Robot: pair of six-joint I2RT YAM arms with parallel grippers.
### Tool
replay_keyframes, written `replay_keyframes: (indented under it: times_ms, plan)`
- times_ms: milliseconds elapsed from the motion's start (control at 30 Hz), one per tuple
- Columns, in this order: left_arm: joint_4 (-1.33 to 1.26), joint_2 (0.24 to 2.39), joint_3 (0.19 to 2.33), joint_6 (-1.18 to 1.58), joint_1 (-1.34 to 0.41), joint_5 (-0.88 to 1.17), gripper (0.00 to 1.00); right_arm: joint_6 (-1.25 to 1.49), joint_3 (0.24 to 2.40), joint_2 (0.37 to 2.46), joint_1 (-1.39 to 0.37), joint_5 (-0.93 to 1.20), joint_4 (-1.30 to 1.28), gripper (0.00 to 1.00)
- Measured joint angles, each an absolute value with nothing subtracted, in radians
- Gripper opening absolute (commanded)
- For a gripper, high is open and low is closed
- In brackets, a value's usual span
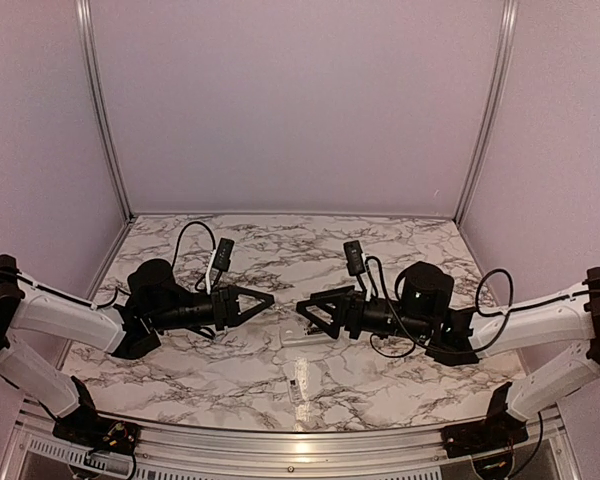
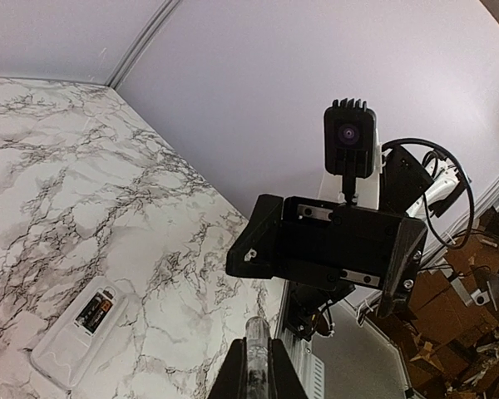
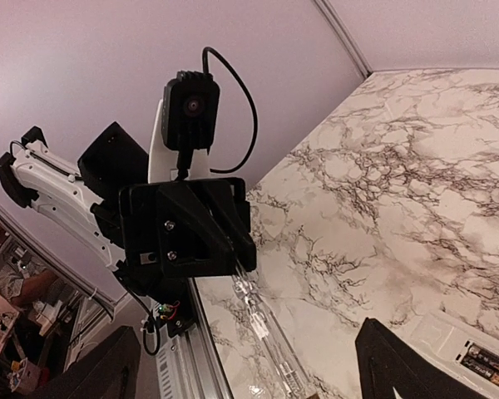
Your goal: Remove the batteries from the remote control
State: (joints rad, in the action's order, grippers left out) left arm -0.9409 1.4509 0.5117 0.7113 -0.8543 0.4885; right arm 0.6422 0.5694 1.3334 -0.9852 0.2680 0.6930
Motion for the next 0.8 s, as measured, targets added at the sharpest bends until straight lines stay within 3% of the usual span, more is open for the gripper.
replay_keyframes:
  times_ms: [400, 800]
  plan:
    - [-1.074, 1.356, 0.422, 0.779, -0.844, 0.442, 0.00, 0.781, 0.570, 1.471, -0.983, 0.404, 0.937, 0.87]
    - [-1.164, 1.348, 0.401, 0.866, -0.844, 0.433, 0.00, 0.974, 0.599, 1.684, -0.983, 0.546, 1.276, 0.72]
